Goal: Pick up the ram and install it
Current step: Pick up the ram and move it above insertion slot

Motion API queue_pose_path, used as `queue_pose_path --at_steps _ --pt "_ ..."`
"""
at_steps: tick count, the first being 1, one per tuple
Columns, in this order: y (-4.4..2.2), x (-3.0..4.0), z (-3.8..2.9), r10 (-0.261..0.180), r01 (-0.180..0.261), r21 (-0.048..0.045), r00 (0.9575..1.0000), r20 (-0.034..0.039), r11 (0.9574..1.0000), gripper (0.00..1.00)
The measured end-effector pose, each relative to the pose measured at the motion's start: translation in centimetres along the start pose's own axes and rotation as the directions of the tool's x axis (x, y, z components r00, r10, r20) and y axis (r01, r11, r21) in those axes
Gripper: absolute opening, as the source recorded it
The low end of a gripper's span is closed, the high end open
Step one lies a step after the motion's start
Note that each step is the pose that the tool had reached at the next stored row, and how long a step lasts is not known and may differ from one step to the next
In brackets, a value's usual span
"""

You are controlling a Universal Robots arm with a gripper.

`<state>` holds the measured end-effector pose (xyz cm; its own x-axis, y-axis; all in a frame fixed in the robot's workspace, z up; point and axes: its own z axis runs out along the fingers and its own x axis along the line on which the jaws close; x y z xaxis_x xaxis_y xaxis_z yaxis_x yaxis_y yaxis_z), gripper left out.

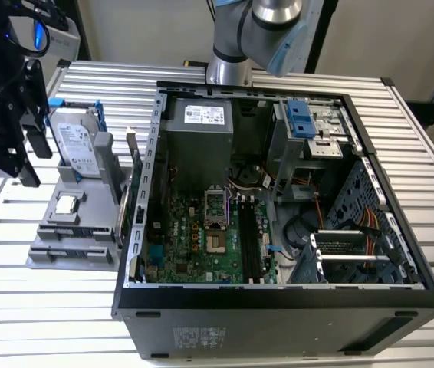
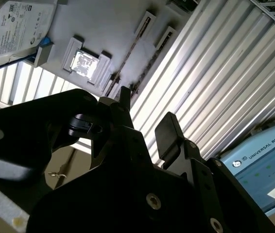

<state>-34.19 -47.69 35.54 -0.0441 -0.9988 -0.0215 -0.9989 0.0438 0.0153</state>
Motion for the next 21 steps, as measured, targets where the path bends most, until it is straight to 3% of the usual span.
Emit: queue_pose_path --at_steps 21 --pt "0.29 0.17 0.88 0.000 0.000 0.0001 1.0000 0.0000 1.0000 1.00"
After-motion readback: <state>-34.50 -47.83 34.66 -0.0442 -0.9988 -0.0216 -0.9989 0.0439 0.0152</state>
